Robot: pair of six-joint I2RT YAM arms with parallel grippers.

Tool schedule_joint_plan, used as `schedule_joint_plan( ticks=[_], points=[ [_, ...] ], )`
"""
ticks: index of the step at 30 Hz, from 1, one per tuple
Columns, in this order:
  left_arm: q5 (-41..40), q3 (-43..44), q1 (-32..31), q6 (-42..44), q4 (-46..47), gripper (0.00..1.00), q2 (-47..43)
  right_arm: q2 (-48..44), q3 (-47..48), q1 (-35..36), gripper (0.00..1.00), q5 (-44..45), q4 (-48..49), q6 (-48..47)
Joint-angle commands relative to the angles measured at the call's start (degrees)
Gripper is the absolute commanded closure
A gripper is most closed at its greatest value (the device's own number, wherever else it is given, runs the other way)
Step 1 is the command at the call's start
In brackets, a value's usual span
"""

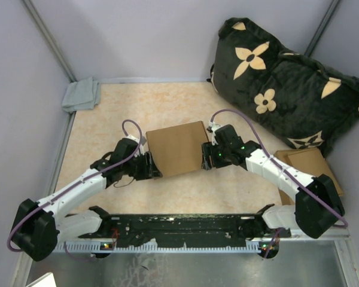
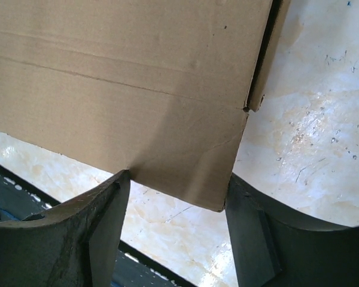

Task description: Fold the paper box

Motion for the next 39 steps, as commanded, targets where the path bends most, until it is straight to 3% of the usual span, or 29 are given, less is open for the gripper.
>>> schedule_joint_plan(
  ticks=[1, 29, 39],
  points=[
    [3.5, 0.4, 0.1, -1.1, 3.1, 0.48, -1.1, -1.4, 3.1, 0.5, 0.35, -2.1, 0.7, 0.1],
    [14.3, -4.1, 6.1, -0.4, 6.9, 0.47, -1.1, 2.4, 7.9, 0.5, 0.22, -3.0, -3.1, -1.2],
    [15.5, -3.4, 6.6, 0.5, 6.7, 0.53, -0.1, 2.5, 8.6, 0.5, 0.19, 0.9, -4.6, -1.8]
  ],
)
